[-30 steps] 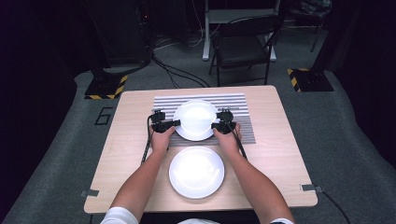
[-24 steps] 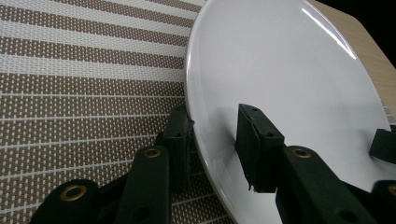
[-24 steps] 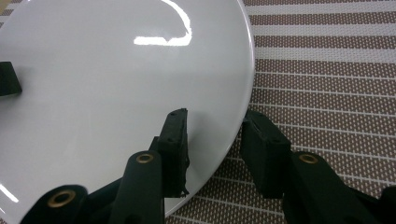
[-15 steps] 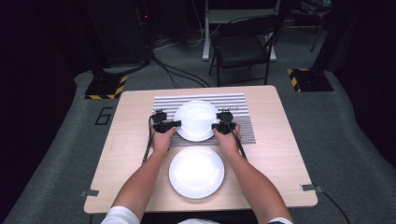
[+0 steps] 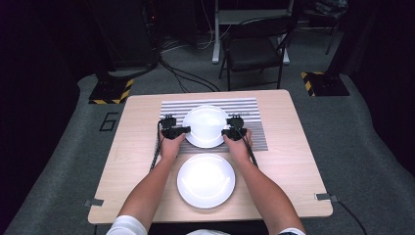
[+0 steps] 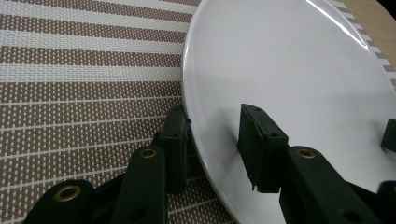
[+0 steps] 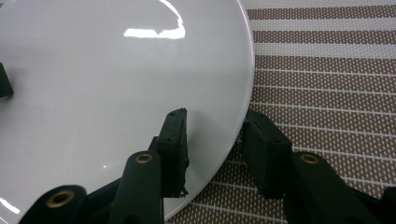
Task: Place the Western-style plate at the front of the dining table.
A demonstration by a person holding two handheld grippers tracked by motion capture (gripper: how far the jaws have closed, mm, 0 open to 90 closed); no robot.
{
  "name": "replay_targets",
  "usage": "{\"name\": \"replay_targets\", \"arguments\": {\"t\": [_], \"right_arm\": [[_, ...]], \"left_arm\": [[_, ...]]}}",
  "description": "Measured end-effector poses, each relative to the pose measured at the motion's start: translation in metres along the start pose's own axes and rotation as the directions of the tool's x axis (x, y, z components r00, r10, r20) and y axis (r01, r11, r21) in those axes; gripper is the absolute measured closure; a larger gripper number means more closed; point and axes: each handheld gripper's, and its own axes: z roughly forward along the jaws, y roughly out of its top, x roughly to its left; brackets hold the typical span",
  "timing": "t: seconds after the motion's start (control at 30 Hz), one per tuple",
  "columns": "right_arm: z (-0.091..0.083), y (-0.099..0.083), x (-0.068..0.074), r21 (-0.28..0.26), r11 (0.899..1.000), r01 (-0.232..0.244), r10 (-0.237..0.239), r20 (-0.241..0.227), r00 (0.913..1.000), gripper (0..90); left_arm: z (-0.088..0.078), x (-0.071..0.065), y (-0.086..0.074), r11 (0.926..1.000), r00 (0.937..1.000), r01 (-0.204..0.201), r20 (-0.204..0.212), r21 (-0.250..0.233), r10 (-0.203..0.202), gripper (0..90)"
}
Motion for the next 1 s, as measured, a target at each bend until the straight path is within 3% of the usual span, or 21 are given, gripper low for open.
{"name": "replay_targets", "arguments": {"t": [0.3, 0.5, 0.6, 0.67, 1.0], "right_arm": [[0.000, 0.002, 0.003, -0.008, 1.000, 0.016, -0.016, 0.025, 0.9996, 60.6], [0.002, 0.001, 0.004, 0.001, 1.000, 0.023, -0.023, 0.016, 0.9996, 58.0], [0.001, 0.000, 0.007, -0.036, 0.996, 0.082, -0.080, 0.049, 0.9956, 58.9], [0.001, 0.000, 0.010, -0.026, 0.994, 0.103, -0.101, 0.066, 0.9928, 58.2], [0.004, -0.002, 0.003, -0.006, 1.000, 0.028, -0.028, 0.018, 0.9994, 57.4]], "left_arm": [[0.002, 0.000, 0.000, 0.9999, 0.9999, 0.017, -0.002, -0.002, -0.017, 62.9], [0.003, 0.000, -0.001, 0.9995, 0.9994, -0.027, -0.021, 0.017, 0.028, 59.7], [0.003, -0.001, -0.001, 0.9988, 0.9984, -0.043, -0.034, 0.021, 0.044, 58.6], [0.003, -0.001, -0.001, 0.9982, 0.9975, -0.055, -0.043, 0.023, 0.056, 57.2], [0.002, -0.001, -0.001, 0.9982, 0.9971, -0.055, -0.052, 0.024, 0.056, 55.2]]}}
